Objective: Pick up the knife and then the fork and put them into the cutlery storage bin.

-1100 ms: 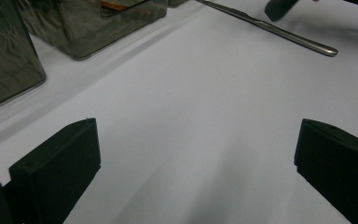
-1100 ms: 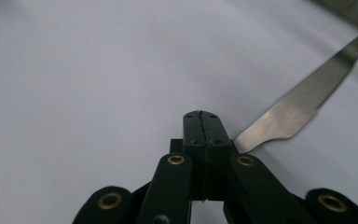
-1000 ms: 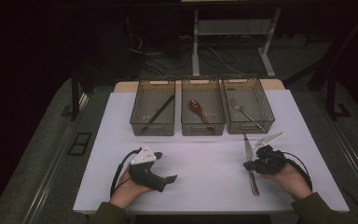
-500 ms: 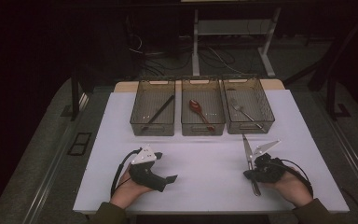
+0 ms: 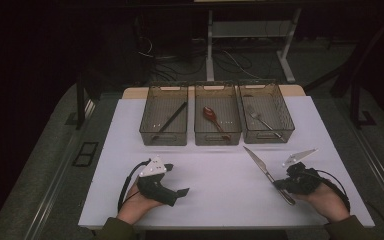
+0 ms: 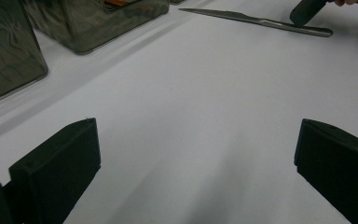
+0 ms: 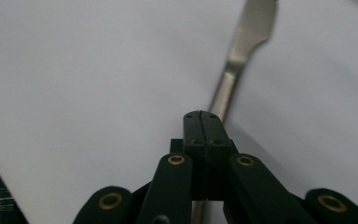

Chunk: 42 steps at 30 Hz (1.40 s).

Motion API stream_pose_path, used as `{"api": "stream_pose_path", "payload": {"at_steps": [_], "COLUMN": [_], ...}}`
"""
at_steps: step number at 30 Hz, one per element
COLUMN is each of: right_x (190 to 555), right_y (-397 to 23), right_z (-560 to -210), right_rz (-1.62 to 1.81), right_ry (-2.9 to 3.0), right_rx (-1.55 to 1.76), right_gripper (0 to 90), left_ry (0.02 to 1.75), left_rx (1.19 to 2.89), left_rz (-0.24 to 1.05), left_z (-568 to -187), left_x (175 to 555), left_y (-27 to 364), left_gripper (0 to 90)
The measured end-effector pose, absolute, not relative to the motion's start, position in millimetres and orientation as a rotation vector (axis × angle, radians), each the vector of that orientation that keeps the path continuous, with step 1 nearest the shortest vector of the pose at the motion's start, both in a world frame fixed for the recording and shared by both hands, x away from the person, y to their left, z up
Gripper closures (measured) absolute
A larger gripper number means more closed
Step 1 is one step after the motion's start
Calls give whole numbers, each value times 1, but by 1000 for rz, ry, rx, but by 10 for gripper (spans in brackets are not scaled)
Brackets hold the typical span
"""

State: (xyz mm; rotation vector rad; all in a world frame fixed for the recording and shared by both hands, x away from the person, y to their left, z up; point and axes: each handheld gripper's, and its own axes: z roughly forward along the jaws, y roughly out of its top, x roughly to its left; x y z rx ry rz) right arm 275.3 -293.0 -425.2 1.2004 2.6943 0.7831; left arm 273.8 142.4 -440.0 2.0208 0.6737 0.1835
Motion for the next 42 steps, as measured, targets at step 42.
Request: {"api": "stream_pose_path", "payload": {"at_steps": [42], "right_x": [328], "right_y": [-244], "right_z": [-421], "right_rz": [238], "right_ry": [2860], "right_rx": [1166], "right_gripper": [792], "left_ry": [659], "left_rx": [2028], "left_rz": [183], "left_z": [-439], "left_x": [273], "left_y": [141], "left_gripper": [0]}}
